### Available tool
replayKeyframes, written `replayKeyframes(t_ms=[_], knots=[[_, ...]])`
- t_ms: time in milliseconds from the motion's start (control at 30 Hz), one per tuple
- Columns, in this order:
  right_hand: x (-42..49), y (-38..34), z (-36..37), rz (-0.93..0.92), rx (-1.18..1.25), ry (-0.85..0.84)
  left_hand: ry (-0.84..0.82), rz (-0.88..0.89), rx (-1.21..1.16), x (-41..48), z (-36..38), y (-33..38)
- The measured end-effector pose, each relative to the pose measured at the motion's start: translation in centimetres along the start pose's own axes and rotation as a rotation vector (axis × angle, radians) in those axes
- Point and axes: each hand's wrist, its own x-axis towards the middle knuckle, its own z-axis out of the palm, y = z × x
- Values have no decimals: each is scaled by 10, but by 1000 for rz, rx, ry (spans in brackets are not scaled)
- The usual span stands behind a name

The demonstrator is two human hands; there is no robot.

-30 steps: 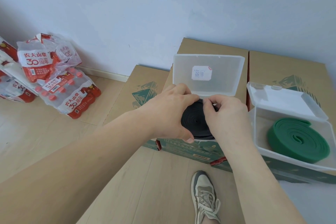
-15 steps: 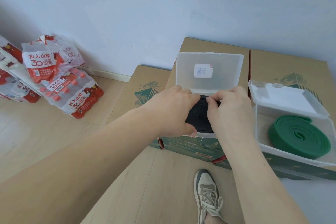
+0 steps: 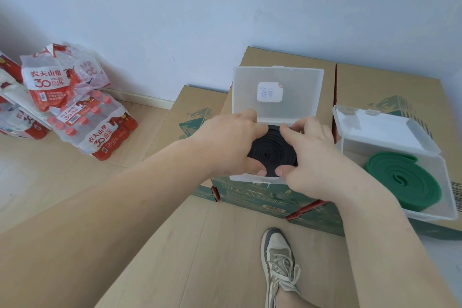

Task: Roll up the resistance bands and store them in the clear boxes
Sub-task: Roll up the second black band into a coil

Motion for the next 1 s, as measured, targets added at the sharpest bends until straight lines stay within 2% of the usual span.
replayKeyframes(t_ms=[733, 1000], knots=[[10, -8, 9, 46, -84, 8, -82, -16, 67, 13, 1, 10], [4, -11, -4, 73, 67, 41, -54, -27, 40, 5, -8, 12]])
